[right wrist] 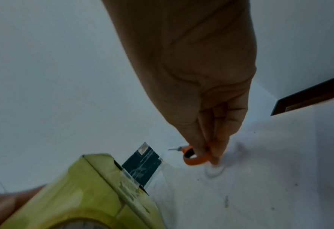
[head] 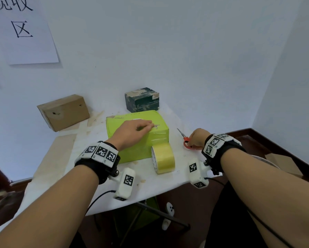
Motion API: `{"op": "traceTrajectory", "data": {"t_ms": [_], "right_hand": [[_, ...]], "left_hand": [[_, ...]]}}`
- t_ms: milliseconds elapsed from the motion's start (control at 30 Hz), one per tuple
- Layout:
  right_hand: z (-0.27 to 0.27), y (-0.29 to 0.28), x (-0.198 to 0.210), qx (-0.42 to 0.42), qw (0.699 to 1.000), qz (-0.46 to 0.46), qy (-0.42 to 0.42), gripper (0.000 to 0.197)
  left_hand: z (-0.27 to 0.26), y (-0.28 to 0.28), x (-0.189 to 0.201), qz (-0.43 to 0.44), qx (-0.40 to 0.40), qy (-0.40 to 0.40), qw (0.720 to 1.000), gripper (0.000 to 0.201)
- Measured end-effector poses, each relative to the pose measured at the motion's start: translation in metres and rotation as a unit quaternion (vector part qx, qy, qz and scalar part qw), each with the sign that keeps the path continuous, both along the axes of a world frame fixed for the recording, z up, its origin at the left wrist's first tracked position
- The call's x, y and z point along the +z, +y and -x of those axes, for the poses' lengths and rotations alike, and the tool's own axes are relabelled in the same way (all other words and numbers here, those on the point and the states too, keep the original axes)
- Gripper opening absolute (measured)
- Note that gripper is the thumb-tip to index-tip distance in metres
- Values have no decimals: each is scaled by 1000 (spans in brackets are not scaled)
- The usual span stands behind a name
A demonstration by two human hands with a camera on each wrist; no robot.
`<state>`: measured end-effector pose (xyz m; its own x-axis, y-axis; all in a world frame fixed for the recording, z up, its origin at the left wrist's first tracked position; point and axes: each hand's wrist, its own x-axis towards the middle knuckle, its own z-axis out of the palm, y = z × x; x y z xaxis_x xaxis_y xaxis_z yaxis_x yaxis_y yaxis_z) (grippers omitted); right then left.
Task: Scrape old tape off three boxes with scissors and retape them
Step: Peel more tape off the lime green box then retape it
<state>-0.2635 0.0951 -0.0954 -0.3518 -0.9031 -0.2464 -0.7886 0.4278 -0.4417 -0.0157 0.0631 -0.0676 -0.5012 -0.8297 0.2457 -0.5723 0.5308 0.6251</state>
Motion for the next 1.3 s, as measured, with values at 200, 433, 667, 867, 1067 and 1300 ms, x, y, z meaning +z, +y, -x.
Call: {"op": "traceTrajectory", "data": {"t_ms": [200,433,667,867,1067,1300], "right_hand": [[0,1,10,-82,940,209,-259,16],[-32,-10,35,28,888,328,-322,21],[-54,-15,48,136,907,308,-252,12],[-56,-23,36,158,930,280,-177,13],[-61,-26,30,131,933,297,-154,22],[-68,-19,29,122,932,316,-128,22]], "left_hand": [[-6,0,5,-7,-40,-64,997,38],[-13,-13,11,10,-101,-150,983,56],[-11,-41,13,2,-136,-125,983,57],[-9,-53,5,-1,-114,-88,990,52],[-28,-41,27,-191,-8,205,960,22],[-23,-16,8,-337,51,68,938,22]]}}
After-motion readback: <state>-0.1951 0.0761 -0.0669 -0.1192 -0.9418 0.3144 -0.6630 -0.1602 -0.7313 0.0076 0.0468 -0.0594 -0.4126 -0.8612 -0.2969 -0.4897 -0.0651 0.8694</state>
